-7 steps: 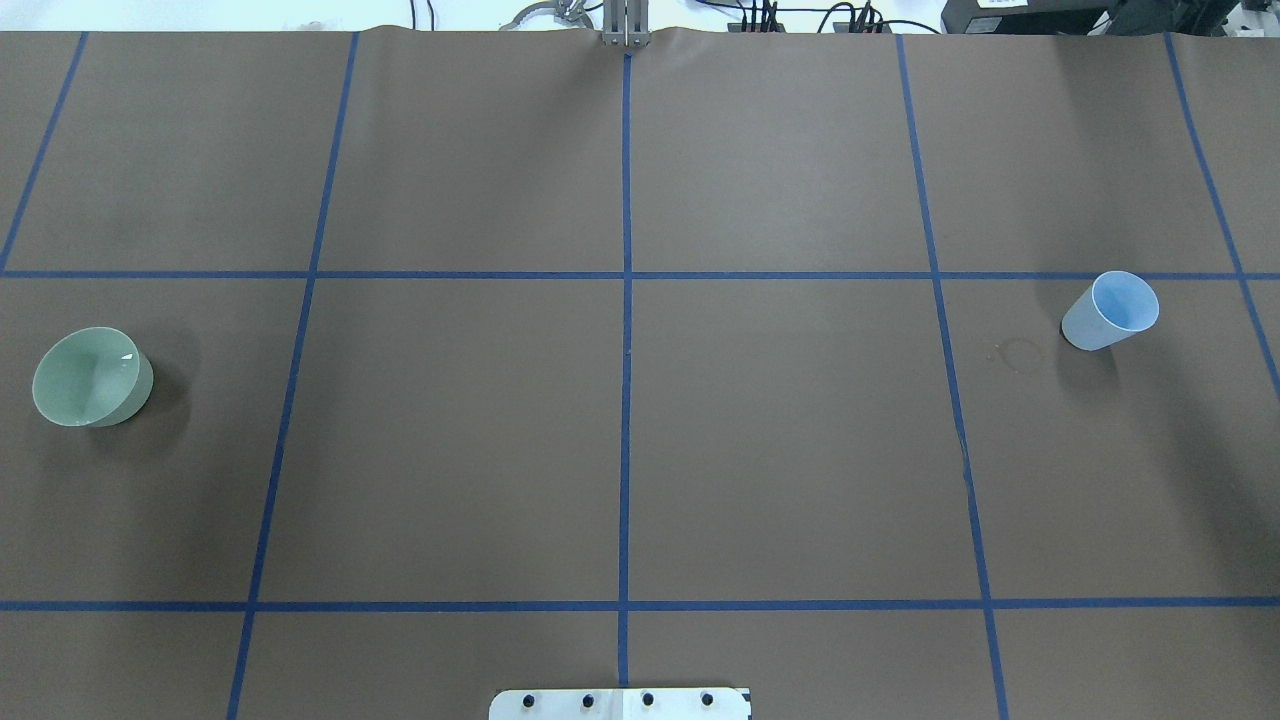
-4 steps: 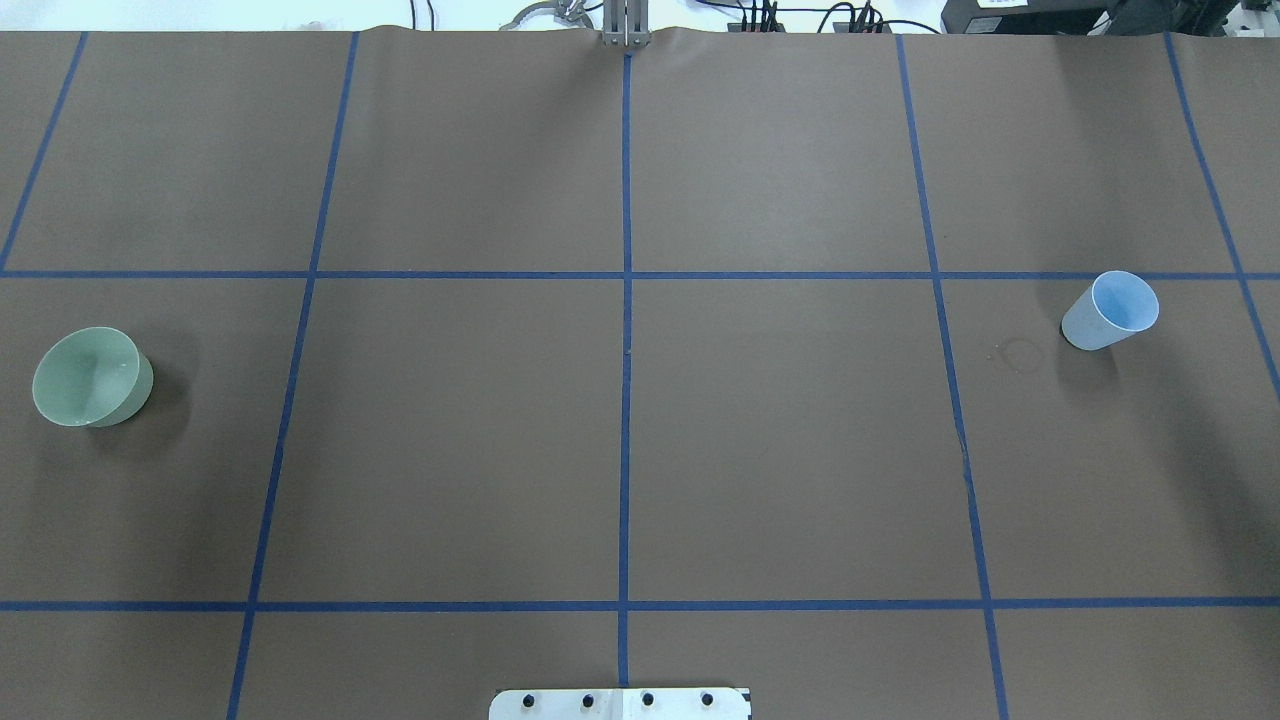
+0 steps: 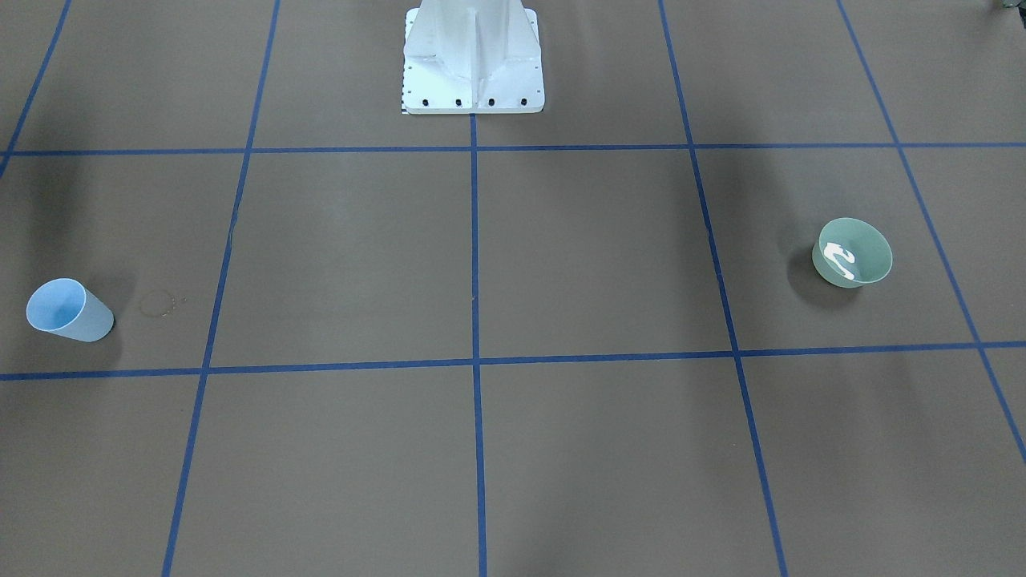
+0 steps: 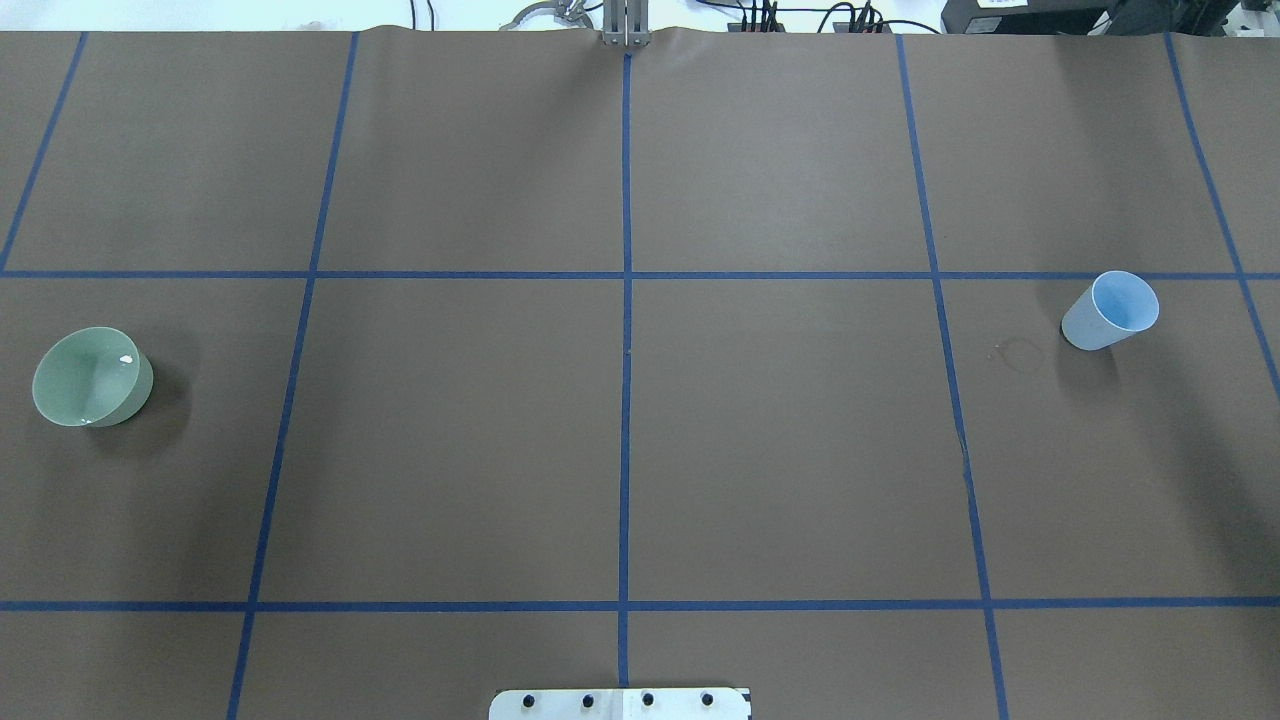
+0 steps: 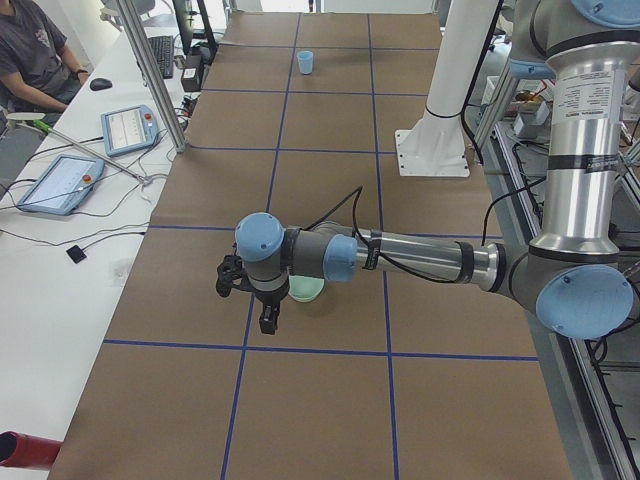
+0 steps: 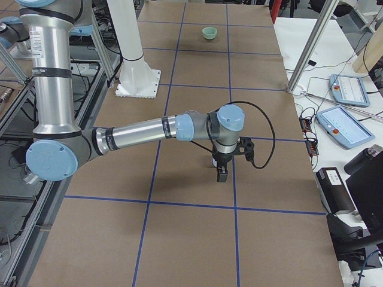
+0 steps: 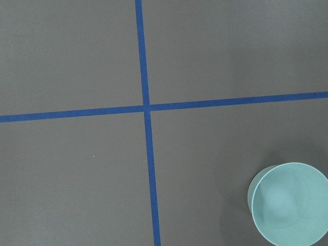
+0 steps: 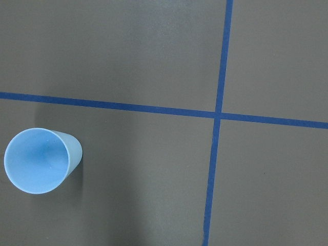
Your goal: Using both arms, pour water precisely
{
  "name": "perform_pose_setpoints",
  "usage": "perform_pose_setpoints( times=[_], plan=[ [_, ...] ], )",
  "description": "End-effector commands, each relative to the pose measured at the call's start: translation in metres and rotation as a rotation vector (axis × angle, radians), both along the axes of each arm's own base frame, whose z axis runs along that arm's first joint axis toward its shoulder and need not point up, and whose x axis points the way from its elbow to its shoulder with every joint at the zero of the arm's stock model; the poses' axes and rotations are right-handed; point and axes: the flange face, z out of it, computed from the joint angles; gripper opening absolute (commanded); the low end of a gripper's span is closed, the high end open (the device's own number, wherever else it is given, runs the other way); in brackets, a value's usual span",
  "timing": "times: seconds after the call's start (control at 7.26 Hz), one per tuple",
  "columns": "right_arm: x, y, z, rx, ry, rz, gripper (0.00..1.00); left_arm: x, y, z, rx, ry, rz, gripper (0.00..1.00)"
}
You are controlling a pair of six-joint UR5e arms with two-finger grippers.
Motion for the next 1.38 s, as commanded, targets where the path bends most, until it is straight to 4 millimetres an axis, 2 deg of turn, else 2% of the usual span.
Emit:
perform_pose_setpoints(
  times=[0.0,1.24],
  plan=[
    [0.0000,0.0029,-0.0030,0.006,-0.001,-0.001,1.00,0.0003,-0.0004,-0.0030,0.006,-0.002,0.001,1.00],
    [0.0003,0.0026,0.0018,-0.011,0.005,0.010,1.00,0.0000,0.0029,-0.0001,0.002,-0.006,0.001,1.00]
  ],
)
